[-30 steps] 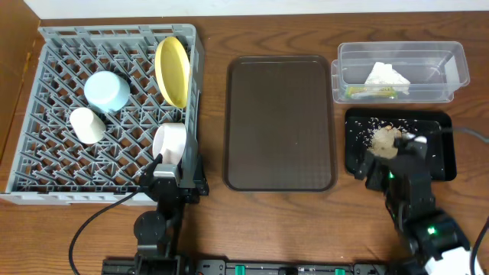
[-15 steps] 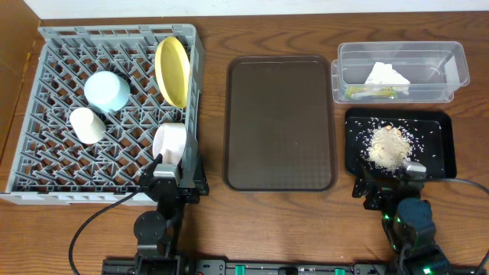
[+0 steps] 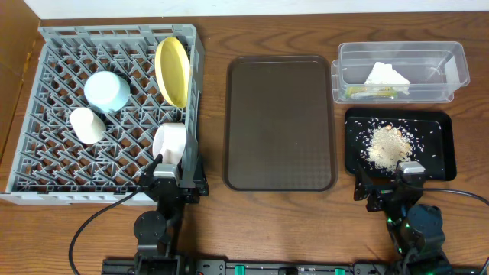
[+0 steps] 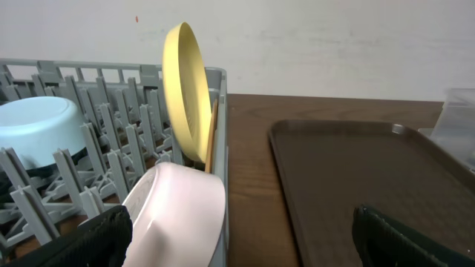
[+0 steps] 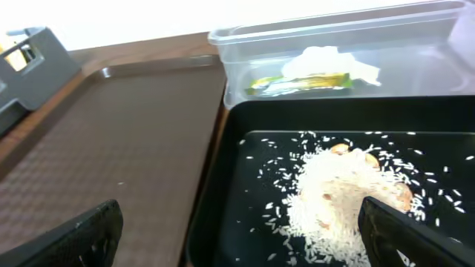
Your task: Sort waste into correct bins and load items into the dishwasher
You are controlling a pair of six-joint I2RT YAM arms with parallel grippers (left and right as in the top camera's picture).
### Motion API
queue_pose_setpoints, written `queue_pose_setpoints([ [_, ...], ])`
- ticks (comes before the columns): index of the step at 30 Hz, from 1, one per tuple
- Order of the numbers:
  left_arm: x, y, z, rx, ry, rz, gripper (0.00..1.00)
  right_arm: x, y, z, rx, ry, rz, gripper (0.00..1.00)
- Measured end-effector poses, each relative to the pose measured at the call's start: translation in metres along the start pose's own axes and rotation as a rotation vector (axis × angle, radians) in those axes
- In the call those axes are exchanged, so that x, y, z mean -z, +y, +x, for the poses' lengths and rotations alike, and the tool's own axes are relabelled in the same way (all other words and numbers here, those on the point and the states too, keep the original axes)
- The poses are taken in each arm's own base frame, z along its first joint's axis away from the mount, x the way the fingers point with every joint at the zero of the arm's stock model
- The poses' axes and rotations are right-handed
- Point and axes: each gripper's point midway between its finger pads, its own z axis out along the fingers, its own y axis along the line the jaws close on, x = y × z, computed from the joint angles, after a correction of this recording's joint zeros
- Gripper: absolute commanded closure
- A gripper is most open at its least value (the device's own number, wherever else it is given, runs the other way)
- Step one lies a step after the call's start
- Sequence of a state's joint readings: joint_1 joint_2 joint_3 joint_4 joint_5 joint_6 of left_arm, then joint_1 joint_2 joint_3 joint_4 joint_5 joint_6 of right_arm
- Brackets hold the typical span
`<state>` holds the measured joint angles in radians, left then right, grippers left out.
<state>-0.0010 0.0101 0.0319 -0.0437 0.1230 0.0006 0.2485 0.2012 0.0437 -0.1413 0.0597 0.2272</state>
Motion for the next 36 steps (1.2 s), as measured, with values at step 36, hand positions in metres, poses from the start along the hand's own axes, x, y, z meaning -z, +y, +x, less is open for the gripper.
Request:
queue_pose_setpoints([
  [36, 0.0, 0.0, 0.0, 0.0, 0.0, 0.0, 0.05, 0.02, -0.04, -0.046, 0.095, -0.207, 0.154, 0.01],
])
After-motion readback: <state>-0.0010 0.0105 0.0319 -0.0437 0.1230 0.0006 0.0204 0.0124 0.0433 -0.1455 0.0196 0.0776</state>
